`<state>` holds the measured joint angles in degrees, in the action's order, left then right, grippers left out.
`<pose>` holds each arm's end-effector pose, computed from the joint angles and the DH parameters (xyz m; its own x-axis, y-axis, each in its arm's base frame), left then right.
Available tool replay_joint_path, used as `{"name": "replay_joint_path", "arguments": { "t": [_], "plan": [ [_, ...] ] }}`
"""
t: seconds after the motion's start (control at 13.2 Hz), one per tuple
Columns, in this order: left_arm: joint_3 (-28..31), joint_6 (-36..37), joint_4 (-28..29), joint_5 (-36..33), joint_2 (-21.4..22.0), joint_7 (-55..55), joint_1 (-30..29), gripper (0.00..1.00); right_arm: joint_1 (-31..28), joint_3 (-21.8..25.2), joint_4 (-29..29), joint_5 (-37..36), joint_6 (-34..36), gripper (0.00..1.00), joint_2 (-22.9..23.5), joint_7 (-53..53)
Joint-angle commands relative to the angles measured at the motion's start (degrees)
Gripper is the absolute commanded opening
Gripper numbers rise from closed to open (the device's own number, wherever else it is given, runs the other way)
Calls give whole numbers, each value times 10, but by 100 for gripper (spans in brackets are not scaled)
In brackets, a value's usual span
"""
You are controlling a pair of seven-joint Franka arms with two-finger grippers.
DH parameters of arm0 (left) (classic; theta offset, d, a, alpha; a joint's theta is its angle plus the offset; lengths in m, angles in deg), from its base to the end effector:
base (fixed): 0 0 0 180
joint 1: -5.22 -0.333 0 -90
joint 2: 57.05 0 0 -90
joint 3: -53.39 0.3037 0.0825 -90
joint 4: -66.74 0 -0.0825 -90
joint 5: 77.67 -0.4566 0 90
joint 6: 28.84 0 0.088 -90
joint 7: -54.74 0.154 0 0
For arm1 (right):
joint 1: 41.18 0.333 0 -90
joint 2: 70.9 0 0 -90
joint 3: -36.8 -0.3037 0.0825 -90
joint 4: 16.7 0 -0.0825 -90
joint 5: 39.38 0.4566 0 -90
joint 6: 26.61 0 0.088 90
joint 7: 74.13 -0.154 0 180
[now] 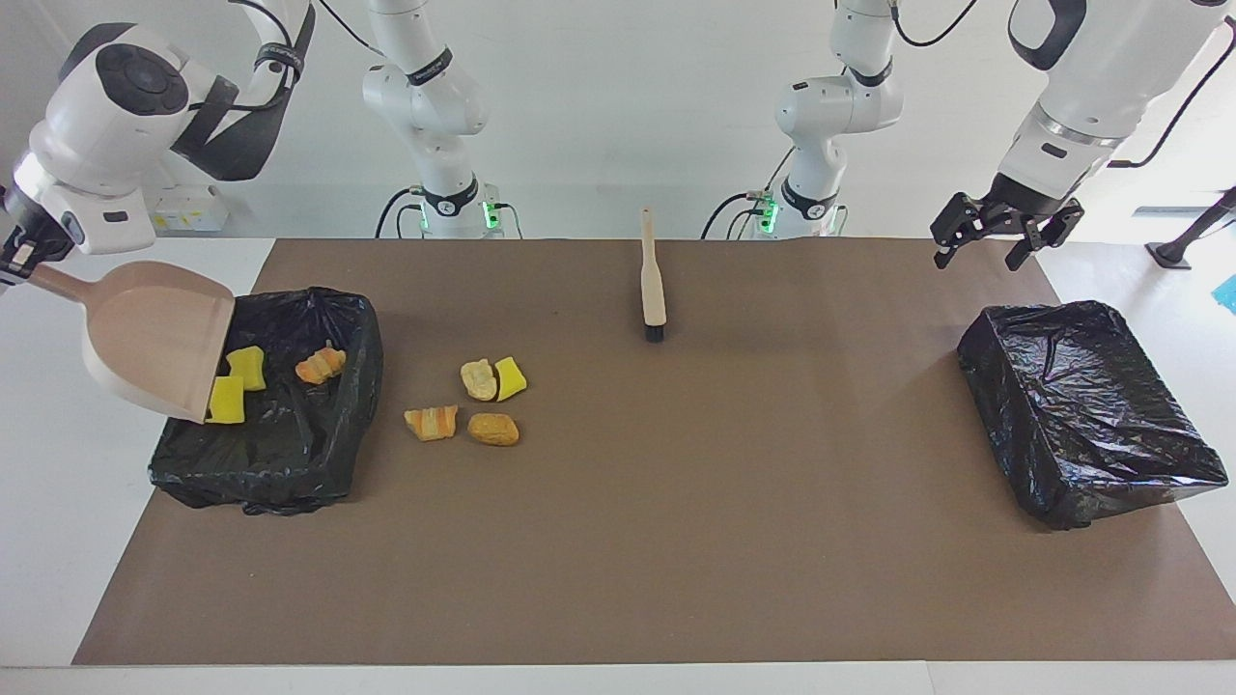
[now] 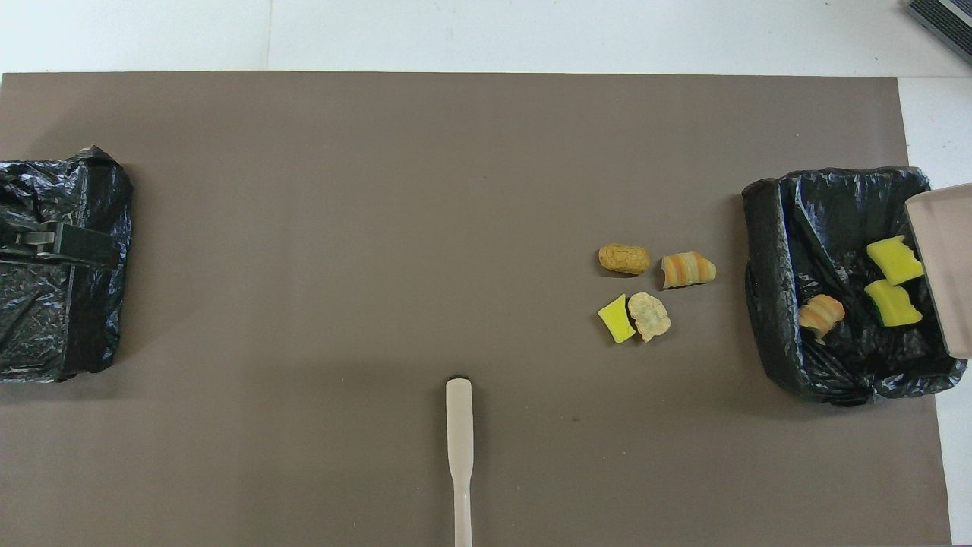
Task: Sweep and dump trash in bin
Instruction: 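Tilt the dustpan with the right gripper to dump scraps into the bin, then bring the dustpan back with the right gripper and set it on the table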
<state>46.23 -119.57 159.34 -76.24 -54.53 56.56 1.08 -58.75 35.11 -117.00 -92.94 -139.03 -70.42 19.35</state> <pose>0.6145 -0.0375 0.5687 0.9964 -0.0840 0.0116 -0.0842 -0.9963 0.0191 0.6248 -0.2688 0.5419 -0.0428 0.6094 -0.7917 0.9974 0.0722 0.0017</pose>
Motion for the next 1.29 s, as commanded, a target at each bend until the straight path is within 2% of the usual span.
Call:
{"name": "replay_joint_path", "arguments": {
  "t": [0.0,0.15,0.3,0.45,0.61,0.68,0.98,1.21],
  "plan": [
    [-2,20,-8,-9,-1,-3,3,100,18,-10,15,14,80,0,-38,-13],
    [-1,25,-8,-8,0,0,-6,100,21,-30,49,93,161,0,-39,-20],
    [16,36,-8,-9,6,0,11,100,21,-51,46,157,203,0,-44,-91],
    [33,46,-8,-8,15,-1,29,100,32,-79,22,213,222,0,-64,-209],
    [47,54,-8,-8,21,-3,46,100,87,-87,5,238,243,0,-69,-339],
    [61,56,-8,-8,23,-6,61,100,114,-87,4,271,258,0,-64,-436],
    [65,48,-9,-8,27,-5,62,100,223,-87,29,388,255,0,5,-806],
    [65,48,-9,-8,26,-6,54,100,291,-87,113,448,233,0,114,-1032]
  ]
}}
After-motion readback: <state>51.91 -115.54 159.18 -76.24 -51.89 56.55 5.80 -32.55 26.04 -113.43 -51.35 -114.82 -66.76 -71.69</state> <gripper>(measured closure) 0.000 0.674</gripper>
